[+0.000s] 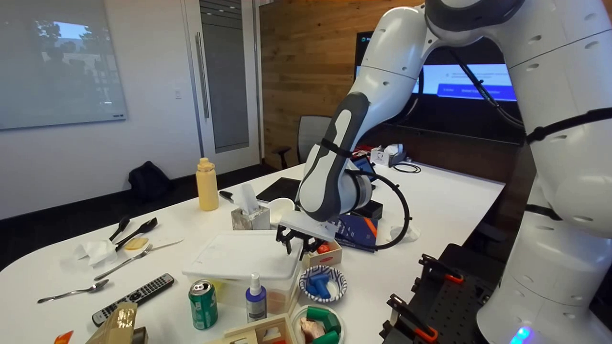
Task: Uncover the lunchbox
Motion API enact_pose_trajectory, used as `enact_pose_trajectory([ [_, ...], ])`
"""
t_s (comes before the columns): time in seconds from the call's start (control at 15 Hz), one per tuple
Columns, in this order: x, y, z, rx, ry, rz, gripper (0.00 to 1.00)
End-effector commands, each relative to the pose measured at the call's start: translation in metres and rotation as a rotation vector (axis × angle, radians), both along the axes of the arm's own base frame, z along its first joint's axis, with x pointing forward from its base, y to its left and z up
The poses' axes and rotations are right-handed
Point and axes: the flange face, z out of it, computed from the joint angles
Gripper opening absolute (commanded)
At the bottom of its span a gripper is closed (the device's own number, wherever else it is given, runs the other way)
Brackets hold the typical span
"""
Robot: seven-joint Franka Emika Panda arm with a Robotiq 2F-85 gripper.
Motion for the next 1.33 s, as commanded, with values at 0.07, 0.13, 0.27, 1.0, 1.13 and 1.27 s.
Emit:
enact_pose_trajectory([
  [0.07, 0.004, 0.0, 0.03, -0.022, -0.063, -0.001, 0.14],
  [0.13, 0.005, 0.0, 0.034, -0.025, -0.082, -0.008, 0.14],
  [0.27, 0.007, -0.001, 0.038, -0.038, -0.121, -0.022, 0.14],
  [1.0, 0.003, 0.025, 0.007, -0.061, -0.144, -0.015, 0.65],
  [1.13, 0.001, 0.025, 0.002, -0.067, -0.134, -0.014, 0.79],
  [1.27, 0.0, 0.024, -0.004, -0.072, -0.128, -0.018, 0.94],
])
